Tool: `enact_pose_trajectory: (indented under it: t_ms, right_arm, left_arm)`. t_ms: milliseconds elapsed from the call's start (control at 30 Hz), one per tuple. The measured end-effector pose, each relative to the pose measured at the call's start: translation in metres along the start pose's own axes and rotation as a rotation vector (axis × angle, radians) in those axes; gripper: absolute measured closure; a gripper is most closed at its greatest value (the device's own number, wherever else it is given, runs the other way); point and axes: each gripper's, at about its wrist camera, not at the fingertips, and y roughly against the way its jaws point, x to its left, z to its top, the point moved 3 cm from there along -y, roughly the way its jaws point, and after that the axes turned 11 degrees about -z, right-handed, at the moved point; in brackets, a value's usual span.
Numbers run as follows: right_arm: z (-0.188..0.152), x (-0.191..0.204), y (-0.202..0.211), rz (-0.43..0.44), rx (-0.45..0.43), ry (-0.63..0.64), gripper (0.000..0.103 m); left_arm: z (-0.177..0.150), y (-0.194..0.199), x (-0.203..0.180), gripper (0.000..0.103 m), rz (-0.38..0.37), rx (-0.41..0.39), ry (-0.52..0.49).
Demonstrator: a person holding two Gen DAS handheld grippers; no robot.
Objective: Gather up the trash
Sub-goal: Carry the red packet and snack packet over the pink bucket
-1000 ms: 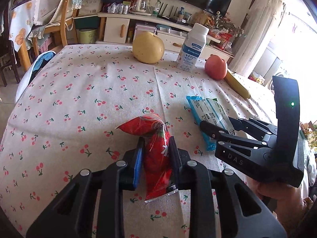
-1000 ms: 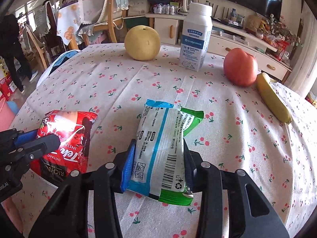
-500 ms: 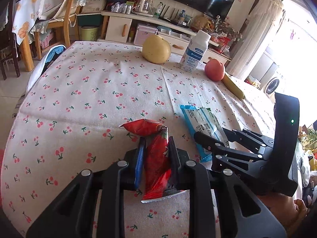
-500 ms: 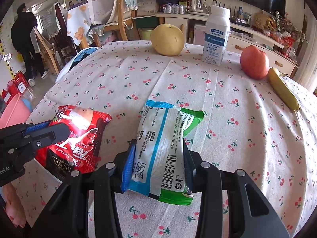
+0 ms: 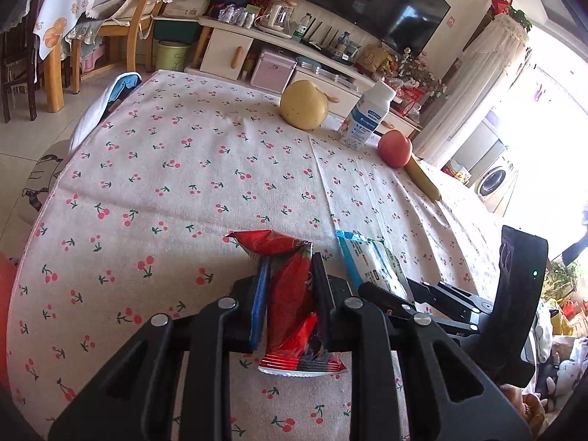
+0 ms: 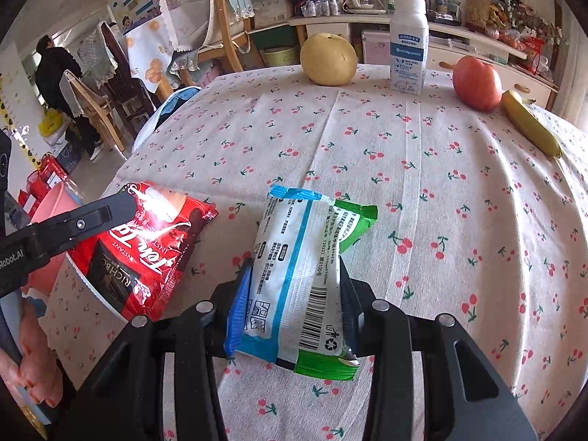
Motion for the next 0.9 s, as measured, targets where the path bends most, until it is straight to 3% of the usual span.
enact_pose_trajectory:
  t_ms: [500, 900]
  right_arm:
    - [-0.006, 0.022, 0.040, 0.064, -0.031, -0.056, 0.060]
    - [0.004, 0.077, 0.049, 0.131, -0.049, 0.014, 0.060]
  left_arm:
    - [0.004, 0.038, 0.017, 0.079, -0.063, -0.066, 0.070]
    - [0.016, 0.092, 0.046, 0.079, -0.021, -0.193, 0.132]
